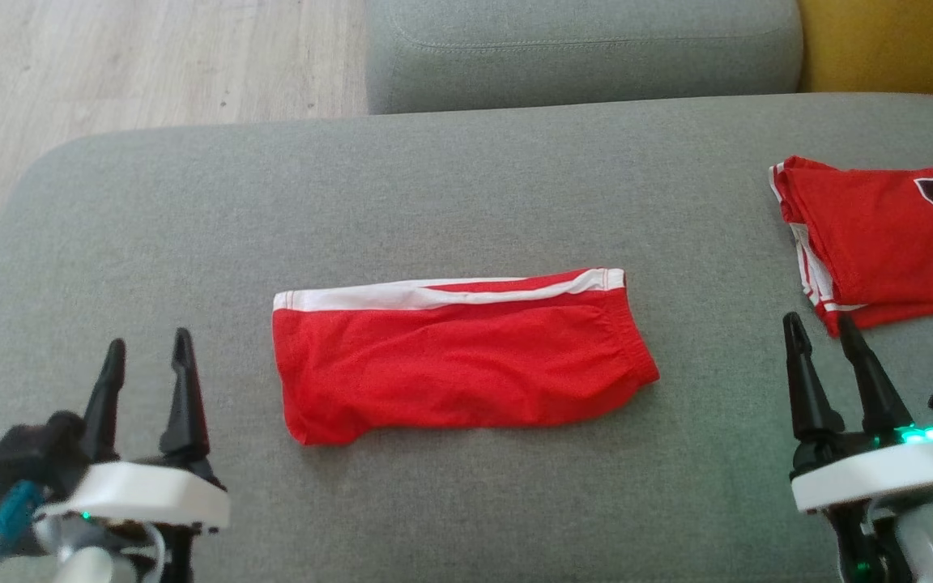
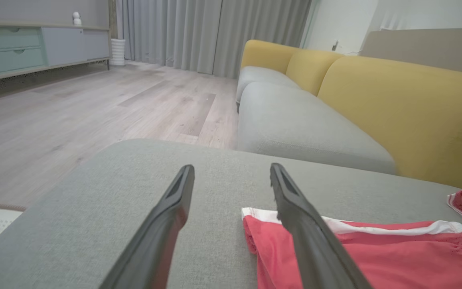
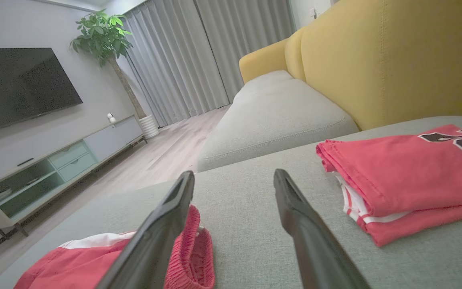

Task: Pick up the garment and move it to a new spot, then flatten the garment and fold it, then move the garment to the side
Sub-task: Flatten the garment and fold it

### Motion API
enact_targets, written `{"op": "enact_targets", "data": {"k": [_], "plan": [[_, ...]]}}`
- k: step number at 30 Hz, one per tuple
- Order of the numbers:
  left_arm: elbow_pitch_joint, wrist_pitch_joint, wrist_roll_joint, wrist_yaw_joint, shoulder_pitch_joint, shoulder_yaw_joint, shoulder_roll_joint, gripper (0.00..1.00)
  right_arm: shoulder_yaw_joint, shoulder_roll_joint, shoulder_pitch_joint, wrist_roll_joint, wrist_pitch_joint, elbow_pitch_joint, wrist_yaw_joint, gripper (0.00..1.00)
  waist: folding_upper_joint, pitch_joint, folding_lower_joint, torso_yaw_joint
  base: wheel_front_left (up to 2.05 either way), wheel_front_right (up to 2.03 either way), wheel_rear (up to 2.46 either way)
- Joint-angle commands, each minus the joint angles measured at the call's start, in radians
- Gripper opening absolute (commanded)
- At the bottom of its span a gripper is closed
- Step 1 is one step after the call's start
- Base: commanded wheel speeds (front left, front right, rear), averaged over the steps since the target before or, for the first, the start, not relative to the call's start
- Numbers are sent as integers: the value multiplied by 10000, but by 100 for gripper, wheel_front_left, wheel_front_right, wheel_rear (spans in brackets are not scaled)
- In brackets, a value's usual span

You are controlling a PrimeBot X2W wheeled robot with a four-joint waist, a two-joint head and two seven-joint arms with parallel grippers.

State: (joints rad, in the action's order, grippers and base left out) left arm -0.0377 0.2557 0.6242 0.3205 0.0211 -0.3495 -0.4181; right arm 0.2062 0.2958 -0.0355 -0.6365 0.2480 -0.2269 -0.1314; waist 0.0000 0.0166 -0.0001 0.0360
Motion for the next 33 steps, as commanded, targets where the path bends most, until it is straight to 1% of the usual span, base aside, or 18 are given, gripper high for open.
{"op": "enact_targets", "data": {"k": [1, 5, 9, 10, 11, 12, 16, 18, 25, 29, 33], "plan": [[-444, 59, -587, -282, -370, 855, 247, 100, -32, 3, -80, 378, 100, 387, 7, 100, 0, -18, 1, -8, 0, 0, 0], [-205, 59, -1492, -980, 163, 1358, 1188, 100, -214, -144, 60, 1142, -149, 347, 7, 100, 0, -79, 1, 37, 0, 0, 0], [152, 60, -1974, -1617, 298, 1734, 1862, 100, -284, -280, 55, 1469, -505, 360, 7, 100, 0, -55, 1, 108, 0, 0, 0], [333, 60, -2145, -1896, 247, 1909, 2127, 100, -216, -349, -54, 1569, -748, 379, 7, 100, 0, 2, 1, 143, 0, 0, 0], [434, 60, -2223, -2024, 212, 1988, 2241, 100, -183, -364, -154, 1657, -879, 353, 7, 100, 0, 35, 1, 162, 0, 0, 0], [434, 60, -2223, -2024, 212, 1988, 2241, 100, -183, -364, -154, 1657, -879, 353, 7, 100, 0, 35, 1, 162, 0, 0, 0], [757, 60, -2570, -2467, -9, 2242, 2635, 100, 166, -553, -864, 1698, -1616, -2, 7, 100, 0, 165, 1, 287, 0, 0, 0], [893, 60, -2749, -2673, -158, 2283, 2821, 100, 534, -536, -1311, 1751, -2049, -417, 7, 100, 0, 241, 1, 425, 0, 0, 0], [1340, 60, -3162, -3239, -548, 2343, 3299, 100, 1261, -630, -2754, 1667, -2798, -2241, 7, 100, 0, 484, 1, 1009, 0, 0, 0], [1511, 60, -3300, -3417, -648, 2467, 3447, 100, 1313, -734, -3247, 1593, -3325, -3234, 7, 100, 0, 579, 1, 1251, 0, 0, 0], [1647, 60, -3389, -3552, -708, 2610, 3535, 100, 1131, -769, -3562, 1508, -3526, -4028, 7, 100, 0, 709, 1, 1436, 0, 0, 0]]}}
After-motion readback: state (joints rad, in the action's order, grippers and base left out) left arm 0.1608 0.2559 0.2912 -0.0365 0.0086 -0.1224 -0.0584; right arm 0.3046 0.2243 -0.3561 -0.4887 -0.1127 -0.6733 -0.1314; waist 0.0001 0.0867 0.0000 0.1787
